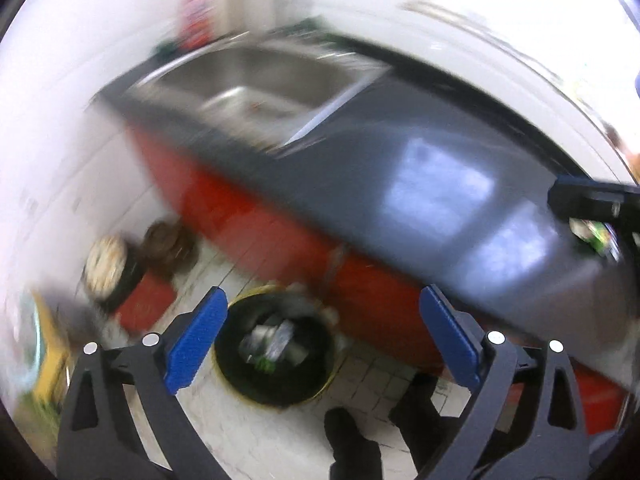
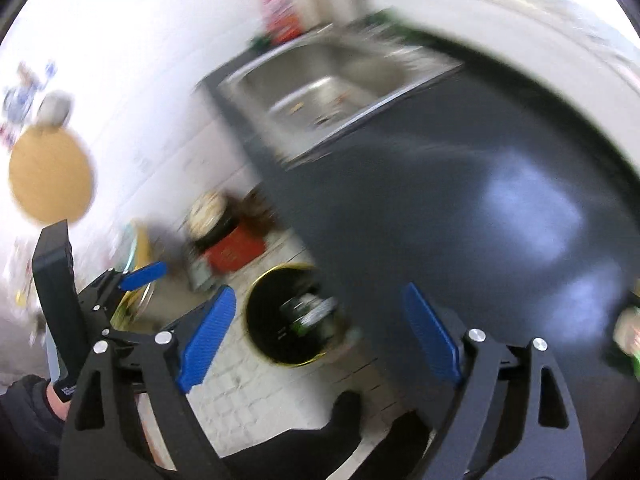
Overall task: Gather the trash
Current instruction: 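Grasp the yellow sponge with left tool while right tool grasps the red-rimmed lid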
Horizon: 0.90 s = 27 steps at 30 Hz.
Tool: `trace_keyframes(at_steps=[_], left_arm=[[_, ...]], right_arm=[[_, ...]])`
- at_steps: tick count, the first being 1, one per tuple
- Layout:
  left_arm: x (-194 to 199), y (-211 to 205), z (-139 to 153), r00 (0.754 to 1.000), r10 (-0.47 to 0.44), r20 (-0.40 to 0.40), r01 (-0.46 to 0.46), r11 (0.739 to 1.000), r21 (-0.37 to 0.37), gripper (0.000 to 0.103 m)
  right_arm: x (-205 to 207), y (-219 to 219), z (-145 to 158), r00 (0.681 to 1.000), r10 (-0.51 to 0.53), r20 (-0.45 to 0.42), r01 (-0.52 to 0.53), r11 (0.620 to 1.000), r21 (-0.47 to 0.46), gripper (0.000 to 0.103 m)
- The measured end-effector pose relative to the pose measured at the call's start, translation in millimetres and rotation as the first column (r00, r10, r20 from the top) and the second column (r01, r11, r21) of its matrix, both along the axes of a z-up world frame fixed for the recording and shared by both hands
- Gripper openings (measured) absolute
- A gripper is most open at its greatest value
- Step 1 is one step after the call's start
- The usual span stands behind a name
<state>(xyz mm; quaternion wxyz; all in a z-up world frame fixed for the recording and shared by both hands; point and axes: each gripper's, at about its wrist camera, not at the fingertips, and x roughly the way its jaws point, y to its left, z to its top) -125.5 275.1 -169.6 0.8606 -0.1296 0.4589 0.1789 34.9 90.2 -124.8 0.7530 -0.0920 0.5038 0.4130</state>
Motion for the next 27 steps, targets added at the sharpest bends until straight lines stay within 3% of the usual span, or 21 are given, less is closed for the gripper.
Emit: trace_keyframes(at_steps=[2,5,9,14,19,27], left_arm=[[32.4,-26.2,12.8,0.992,-0.121,0.020,0.120,0.992,0.029,0.094],[85.4,-77.6,31.4,0.950,-0.305,0.058,0.302,0.951,0.058,0.094],[151.4,-156.7,51.0,0.853,-0.510,0.107,0.504,0.860,0.079,0.094],[219.5,-252.4,59.8,0.708,-0.692,0.140,0.688,0.720,0.084,0.094],[260.2,-311.7,51.8,0.603,-0.791,0.100,0.782,0.612,0.120,0.094],[337.8,-358.3,-5.6,0.510,-0.860,-0.030,0.857,0.505,0.108,0.094]], right_arm=[[19.0,-47.6,15.6,0.992,-0.118,0.039,0.118,0.993,0.002,0.084],[46.7,-128.8,35.3,0.950,-0.301,0.076,0.302,0.953,0.006,0.084],[74.2,-237.1,53.3,0.852,-0.512,0.108,0.512,0.859,0.023,0.084],[88.8,-344.9,55.1,0.751,-0.640,0.161,0.646,0.763,0.016,0.084],[104.5,-399.7,37.5,0.722,-0.670,0.172,0.681,0.732,-0.008,0.084],[160.5,-433.4,-11.3,0.746,-0.657,0.109,0.665,0.744,-0.064,0.084]])
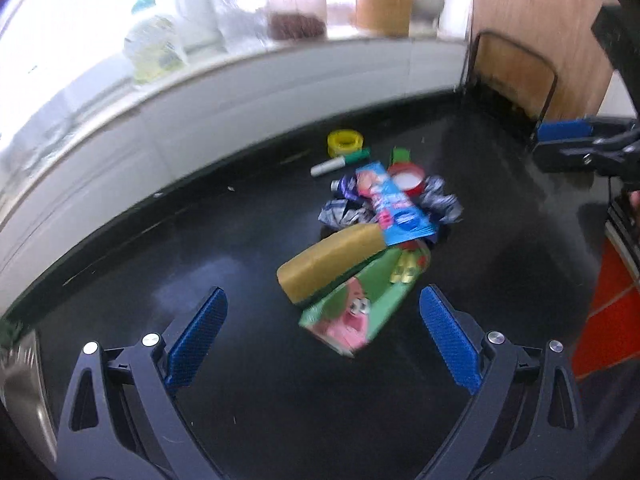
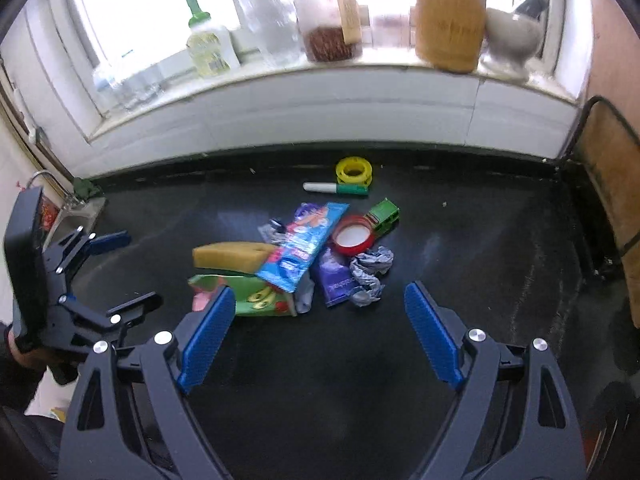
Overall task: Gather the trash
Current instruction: 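Grasp the yellow sponge with left tool while right tool grasps the red-rimmed lid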
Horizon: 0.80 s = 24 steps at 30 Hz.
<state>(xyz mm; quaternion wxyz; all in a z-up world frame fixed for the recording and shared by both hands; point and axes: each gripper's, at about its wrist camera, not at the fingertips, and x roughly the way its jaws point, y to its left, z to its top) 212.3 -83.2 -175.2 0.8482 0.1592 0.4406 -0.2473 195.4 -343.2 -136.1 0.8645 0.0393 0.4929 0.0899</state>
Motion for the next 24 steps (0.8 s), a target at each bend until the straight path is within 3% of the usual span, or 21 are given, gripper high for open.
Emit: trace_keyframes(at_steps=[6,10,12,17,22,24], left_arm=[[50.3,-8.8,-47.5,0.996,-0.067,-0.065,0.073,0.994,0.087,0.094],[81.3,-4.2,-60.2,0.989,-0.077,-0.126,0.082,0.996,0.035,0.094],[92.1,-7.2,-67.4,0.984,-0.091,-0.152,0.099,0.994,0.044,0.094],[102.3,-21.9,-73.8,0.979,-0.150,-0.137,0.159,0.985,0.063,0.094],[104.9,-38.7,-72.1,0.971,-0.211,-0.111,0.218,0.974,0.058,0.094],[107.8,-46.3,-77.1,0.965,-0.238,-0.115,0.246,0.967,0.061,0.094]], right_arm=[[44.0,-13.4,-40.2,0.996,0.022,-0.085,-0.021,1.000,0.004,0.084],[75.6,-19.0,-69.3,0.989,0.054,-0.135,-0.053,0.999,0.009,0.084],[90.8,-18.6,-86.9,0.984,0.076,-0.162,-0.077,0.997,0.002,0.084],[118.9,-4.8,-122.8,0.966,0.153,-0.207,-0.166,0.985,-0.047,0.083],[134.5,4.1,-135.3,0.957,0.194,-0.215,-0.213,0.975,-0.070,0.075],[137.3,5.0,-136.7,0.957,0.197,-0.215,-0.218,0.973,-0.078,0.061]])
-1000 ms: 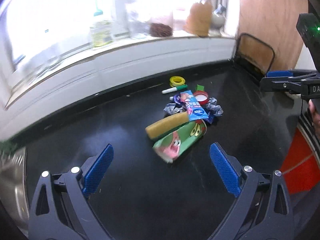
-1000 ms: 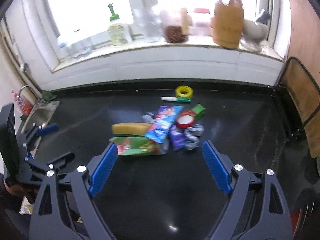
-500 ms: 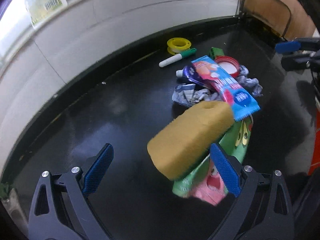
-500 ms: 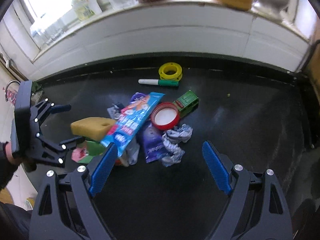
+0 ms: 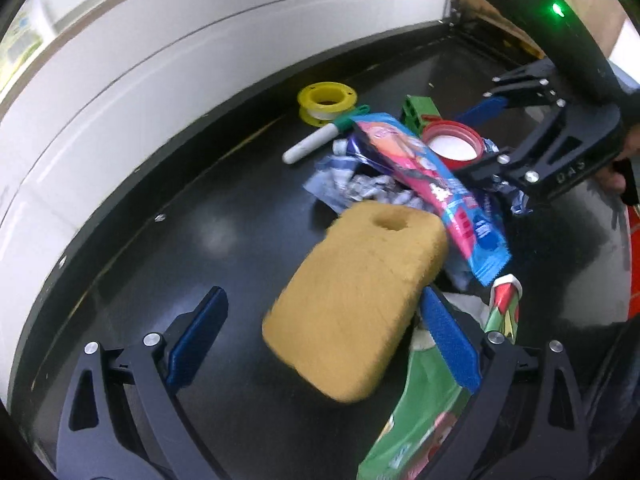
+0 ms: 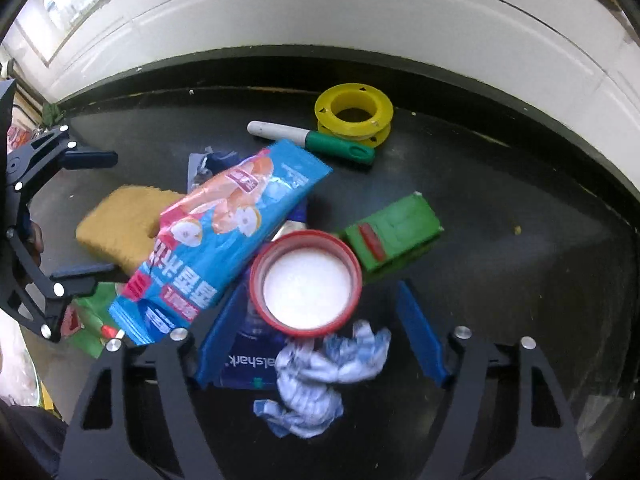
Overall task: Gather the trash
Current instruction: 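Grasp the yellow sponge with left tool while right tool grasps the red-rimmed lid, then carry sponge and lid to the bin and open both tools to drop them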
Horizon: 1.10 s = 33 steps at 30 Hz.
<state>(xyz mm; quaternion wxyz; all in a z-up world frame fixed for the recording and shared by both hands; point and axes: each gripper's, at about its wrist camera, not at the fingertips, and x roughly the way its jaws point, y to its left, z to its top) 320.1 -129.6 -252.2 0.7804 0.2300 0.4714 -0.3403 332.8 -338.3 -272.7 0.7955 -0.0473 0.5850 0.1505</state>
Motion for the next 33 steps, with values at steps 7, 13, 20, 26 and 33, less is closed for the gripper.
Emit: trace_keyframes(at_steps=[7,13,20,26,33], left_arm=[[4.9,-13.7,-12.6,0.994,-0.050,-0.092,0.049,0.999,-0.008,0.060],[0.7,-0.1,12.5,0.995,0.057,-0.079,-0.061,0.997,-0.053,0.057],[-17.6,18.7,49.8,0.984,0.177,-0.026,-0.179,0.979,-0.095,0.057],[-60.9,46.1,84.0,0.947,0.319,-0.025,-0.319,0.936,-0.152,0.058],[-134.5,61.9,87.0,0.919,0.392,-0.034,-0.393,0.913,-0.110,0.058]], right_arm=[[0.5,-4.2,7.3,1.000,-0.015,0.008,0.015,0.999,0.034,0.050],[-7.0,-11.8,34.5,0.998,-0.056,0.042,0.053,0.996,0.067,0.050],[-28.6,-2.8,73.1,0.992,-0.070,0.109,0.064,0.996,0.064,0.050],[-69.4,12.0,101.3,0.985,-0.077,0.154,0.065,0.994,0.083,0.050],[-146.2,42.0,107.2,0.986,-0.090,0.142,0.077,0.992,0.100,0.050]])
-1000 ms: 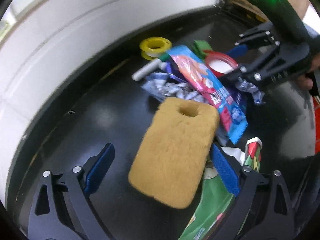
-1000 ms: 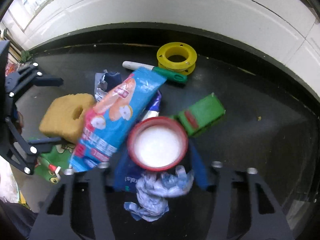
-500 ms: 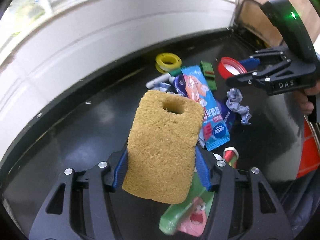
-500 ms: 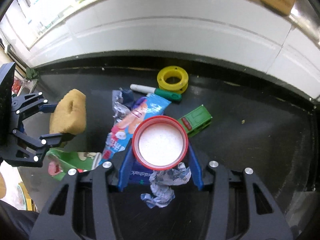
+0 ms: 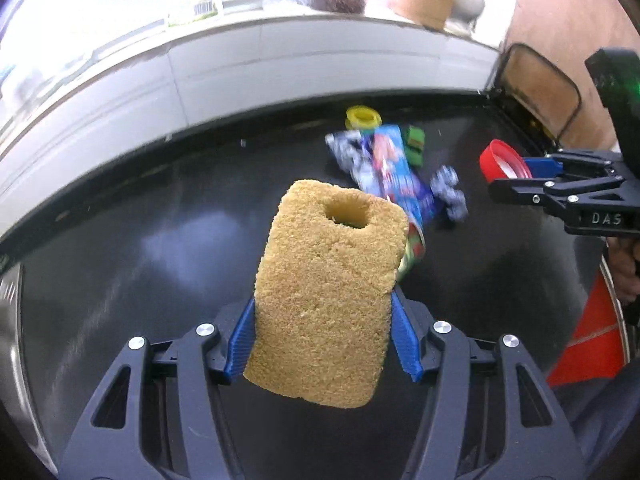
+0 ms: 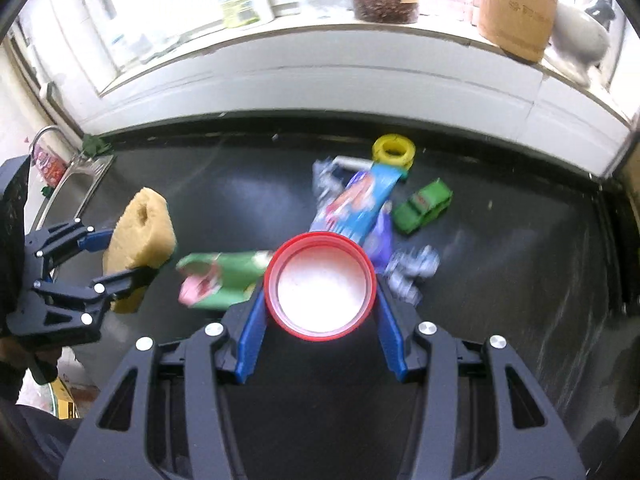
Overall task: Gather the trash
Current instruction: 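Carry sponge and lid to the bin and open both tools to drop them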
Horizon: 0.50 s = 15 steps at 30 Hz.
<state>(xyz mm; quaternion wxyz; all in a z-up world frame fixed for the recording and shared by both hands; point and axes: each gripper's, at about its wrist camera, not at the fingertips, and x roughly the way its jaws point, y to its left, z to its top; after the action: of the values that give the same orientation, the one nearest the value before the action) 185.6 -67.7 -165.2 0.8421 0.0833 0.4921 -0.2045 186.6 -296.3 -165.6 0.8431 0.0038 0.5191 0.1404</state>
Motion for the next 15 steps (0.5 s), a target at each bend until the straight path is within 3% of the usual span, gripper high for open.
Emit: trace_keyframes(at_steps=[5,10,15], left_arm=[[-45.1,7.4,0.0,1.000,-0.018,-0.008,0.018,1.000,0.003,0.058],[-62.5,14.6,5.0,1.000,-0.016,0.011,0.015,1.000,0.006,0.058],[-77.0,39.4,22.9,0.996,0.060,0.070,-0.060,0.998,0.005,0.058]], right_arm=[[-43.8,23.1,2.5,1.000,-0.001,-0.017,0.001,1.000,-0.003,0.050],[-62.2,31.9,11.3,1.000,-0.011,0.003,0.011,1.000,-0.006,0.050],[-68.2,50.6,31.5,0.999,0.017,0.052,-0.017,1.000,-0.001,0.050]])
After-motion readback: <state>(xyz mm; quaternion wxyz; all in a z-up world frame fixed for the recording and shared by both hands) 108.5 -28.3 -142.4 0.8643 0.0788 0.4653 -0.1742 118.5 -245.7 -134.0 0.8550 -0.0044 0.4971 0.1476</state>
